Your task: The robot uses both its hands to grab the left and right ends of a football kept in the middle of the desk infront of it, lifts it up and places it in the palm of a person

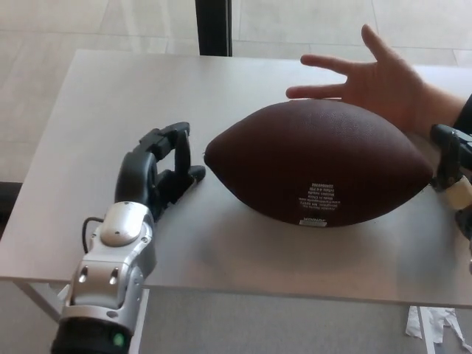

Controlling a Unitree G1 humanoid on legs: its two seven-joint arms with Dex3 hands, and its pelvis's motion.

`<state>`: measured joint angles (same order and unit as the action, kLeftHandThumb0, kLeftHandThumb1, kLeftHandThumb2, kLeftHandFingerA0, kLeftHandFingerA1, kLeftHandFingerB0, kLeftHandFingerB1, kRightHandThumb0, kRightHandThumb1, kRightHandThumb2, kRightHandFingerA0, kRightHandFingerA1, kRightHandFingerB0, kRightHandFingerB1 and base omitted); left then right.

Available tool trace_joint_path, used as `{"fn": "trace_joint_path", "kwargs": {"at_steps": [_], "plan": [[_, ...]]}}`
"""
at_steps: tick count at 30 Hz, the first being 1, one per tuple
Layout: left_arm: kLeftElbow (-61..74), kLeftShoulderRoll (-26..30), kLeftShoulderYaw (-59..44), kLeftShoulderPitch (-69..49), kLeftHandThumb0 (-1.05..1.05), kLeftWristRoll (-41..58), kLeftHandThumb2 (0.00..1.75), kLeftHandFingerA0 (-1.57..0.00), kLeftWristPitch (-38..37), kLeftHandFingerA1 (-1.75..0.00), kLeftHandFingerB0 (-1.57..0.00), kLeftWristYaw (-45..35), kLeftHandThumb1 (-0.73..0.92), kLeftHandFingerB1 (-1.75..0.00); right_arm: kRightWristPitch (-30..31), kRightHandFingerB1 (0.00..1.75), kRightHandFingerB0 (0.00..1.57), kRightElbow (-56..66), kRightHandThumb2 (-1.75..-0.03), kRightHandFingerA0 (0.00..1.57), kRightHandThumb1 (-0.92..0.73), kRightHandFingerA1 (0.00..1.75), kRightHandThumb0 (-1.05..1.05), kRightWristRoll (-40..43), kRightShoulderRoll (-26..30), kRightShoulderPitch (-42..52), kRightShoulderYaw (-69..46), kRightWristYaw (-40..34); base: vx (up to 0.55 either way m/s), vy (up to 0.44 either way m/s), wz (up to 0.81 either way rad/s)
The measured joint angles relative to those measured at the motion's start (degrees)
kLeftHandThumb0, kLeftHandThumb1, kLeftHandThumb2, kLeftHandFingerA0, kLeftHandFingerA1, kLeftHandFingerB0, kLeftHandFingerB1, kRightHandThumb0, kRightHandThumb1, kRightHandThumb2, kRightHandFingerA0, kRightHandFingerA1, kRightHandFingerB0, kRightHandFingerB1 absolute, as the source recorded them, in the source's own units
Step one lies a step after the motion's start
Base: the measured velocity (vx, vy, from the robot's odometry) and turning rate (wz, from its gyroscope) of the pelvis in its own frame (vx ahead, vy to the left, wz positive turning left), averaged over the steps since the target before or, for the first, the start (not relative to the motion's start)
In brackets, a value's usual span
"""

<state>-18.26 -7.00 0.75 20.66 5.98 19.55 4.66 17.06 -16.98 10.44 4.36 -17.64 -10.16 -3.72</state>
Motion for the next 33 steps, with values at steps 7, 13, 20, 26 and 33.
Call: {"fn": "trace_joint_path", "kwargs": {"at_steps": [7, 13, 20, 26, 33], "plan": [[-0.8, -5.3, -1.3, 0.3, -1.0, 0.2, 1.26, -0.33, -0.3, -0.58, -0.14, 1.3, 0.84, -0.41, -0.1, 0.33, 0.32, 0.6, -0.85, 0.52, -0.92, 0.53, -1.05, 0.3, -1.4, 0.1, -0.2, 0.1, 0.0, 0.0, 0.0], [-0.6, -7.0, -2.2, 0.8, -1.05, 1.7, 0.92, -0.2, 0.6, -0.55, 0.0, 0.3, 0.92, -0.06, 1.5, 0.32, 0.2, 2.8, -0.87, 0.47, -0.92, 0.53, -1.05, 1.9, -1.5, 0.3, -0.2, 2.5, 0.0, 0.0, 0.0], [-1.8, -7.3, -3.9, 1.8, -1.02, 6.0, 1.37, -0.58, 2.5, -1.24, -0.11, -4.4, 0.82, 0.0, 4.7, 0.32, 0.14, 7.2, -1.24, 0.33, -0.76, 0.57, -1.05, 4.9, -1.5, 1.8, -0.1, 6.7, 0.0, 0.0, 0.0], [-4.8, -7.4, -4.6, 2.9, -1.02, 7.8, 1.35, -0.9, 1.5, -1.44, -0.15, -6.8, 0.82, -0.06, 6.8, 0.28, 0.01, 9.8, -0.81, 0.41, -0.92, 0.5, -1.05, 6.7, -2.0, 2.0, -1.5, 7.7, 0.0, 0.0, 0.0], [-7.8, -8.0, -4.6, 3.8, -0.88, 8.3, 1.3, -1.41, -1.3, -1.63, -0.11, -7.3, 0.78, -0.26, 7.4, 0.04, 0.0, 12.2, -1.22, 0.33, -0.77, 0.56, -1.05, 8.0, -3.1, 2.5, -1.9, 7.7, 0.0, 0.0, 0.0]]}}
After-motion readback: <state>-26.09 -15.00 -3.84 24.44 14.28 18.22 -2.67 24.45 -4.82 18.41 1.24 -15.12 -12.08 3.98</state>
